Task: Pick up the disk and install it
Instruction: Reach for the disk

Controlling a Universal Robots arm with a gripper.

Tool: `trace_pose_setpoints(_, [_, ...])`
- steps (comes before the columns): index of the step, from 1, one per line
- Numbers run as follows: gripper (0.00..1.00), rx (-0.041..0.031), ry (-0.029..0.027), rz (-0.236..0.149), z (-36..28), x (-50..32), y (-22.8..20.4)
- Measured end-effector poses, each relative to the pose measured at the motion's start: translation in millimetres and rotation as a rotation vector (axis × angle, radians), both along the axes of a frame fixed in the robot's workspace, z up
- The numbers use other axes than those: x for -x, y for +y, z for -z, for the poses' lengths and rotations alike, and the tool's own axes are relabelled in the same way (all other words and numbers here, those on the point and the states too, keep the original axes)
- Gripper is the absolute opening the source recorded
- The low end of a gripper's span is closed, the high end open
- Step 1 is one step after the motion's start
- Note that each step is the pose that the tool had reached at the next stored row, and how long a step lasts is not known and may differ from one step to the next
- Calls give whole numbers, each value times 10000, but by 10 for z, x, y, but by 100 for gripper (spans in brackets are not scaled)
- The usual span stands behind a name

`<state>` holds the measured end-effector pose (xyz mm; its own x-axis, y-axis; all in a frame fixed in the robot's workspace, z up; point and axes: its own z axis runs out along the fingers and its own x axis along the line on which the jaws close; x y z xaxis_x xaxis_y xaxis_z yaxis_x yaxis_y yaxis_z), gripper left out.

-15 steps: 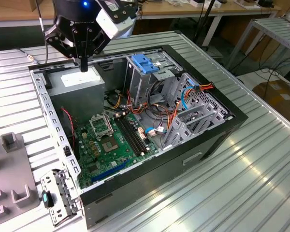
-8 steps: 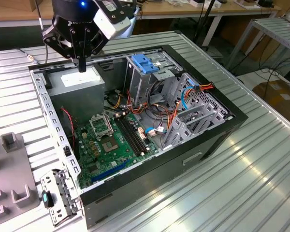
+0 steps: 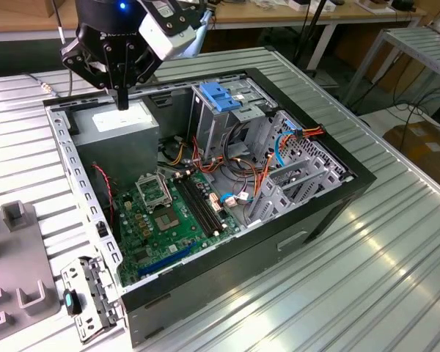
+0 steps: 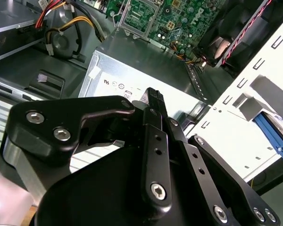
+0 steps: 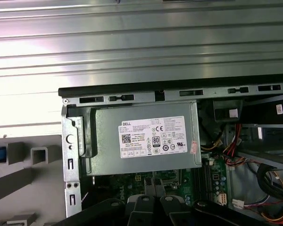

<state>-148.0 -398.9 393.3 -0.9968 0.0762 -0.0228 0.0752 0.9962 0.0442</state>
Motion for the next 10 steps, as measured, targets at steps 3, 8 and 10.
trace_pose_setpoints(3, [11, 0, 1, 0, 0, 23, 0])
trace_pose_setpoints(8, [11, 0, 2, 0, 0, 48, 0])
trace_pose_setpoints(10, [11, 0, 3, 0, 0, 56, 0])
